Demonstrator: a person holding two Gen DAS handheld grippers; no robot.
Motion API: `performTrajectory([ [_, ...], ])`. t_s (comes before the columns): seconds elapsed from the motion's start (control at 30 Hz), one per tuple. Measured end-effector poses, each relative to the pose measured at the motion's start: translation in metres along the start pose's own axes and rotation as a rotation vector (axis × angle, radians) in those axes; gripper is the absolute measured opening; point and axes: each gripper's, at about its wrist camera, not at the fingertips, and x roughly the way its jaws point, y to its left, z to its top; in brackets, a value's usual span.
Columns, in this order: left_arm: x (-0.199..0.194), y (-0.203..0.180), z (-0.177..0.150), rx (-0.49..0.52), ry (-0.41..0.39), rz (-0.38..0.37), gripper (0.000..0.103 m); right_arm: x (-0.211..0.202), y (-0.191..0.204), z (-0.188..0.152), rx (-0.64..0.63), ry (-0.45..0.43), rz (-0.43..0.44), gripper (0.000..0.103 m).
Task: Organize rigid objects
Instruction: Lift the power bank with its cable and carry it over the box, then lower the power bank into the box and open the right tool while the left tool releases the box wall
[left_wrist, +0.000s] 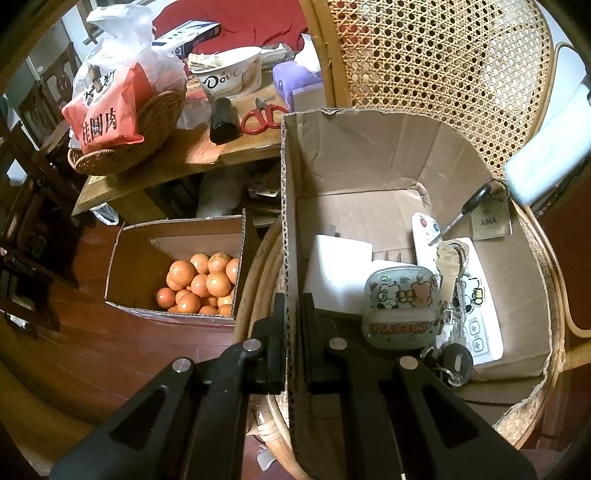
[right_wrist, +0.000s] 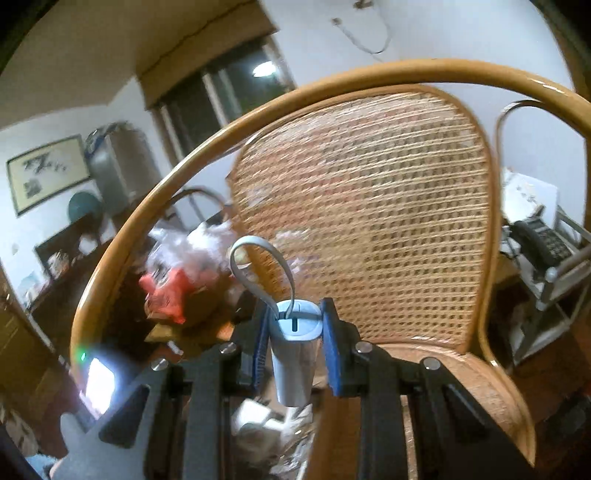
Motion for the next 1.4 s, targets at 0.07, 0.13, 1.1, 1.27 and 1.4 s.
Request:
performTrajectory([
  [0.07, 0.001, 0.000, 0.000, -0.006, 0.007, 0.001, 0.006, 0.008, 0.014, -0.008, -0.034, 0.034, 0.013, 0.029],
  [0.13, 0.002, 0.000, 0.000, -0.006, 0.010, 0.001, 0.006, 0.018, 0.023, -0.016, -0.056, 0.070, 0.032, 0.029],
  [1.1, -0.012, 0.001, -0.002, 0.004, -0.032, 0.010, 0.007, 0.077, 0.035, -0.045, -0.058, 0.317, -0.010, 0.029],
  [1.27, -0.018, 0.002, -0.006, -0.001, -0.046, 0.003, 0.007, 0.058, 0.033, -0.036, -0.064, 0.281, -0.014, 0.031],
  [1.4, -0.028, 0.003, -0.011, -0.005, -0.075, -0.014, 0.010, 0.039, 0.030, -0.030, -0.057, 0.253, -0.005, 0.041],
])
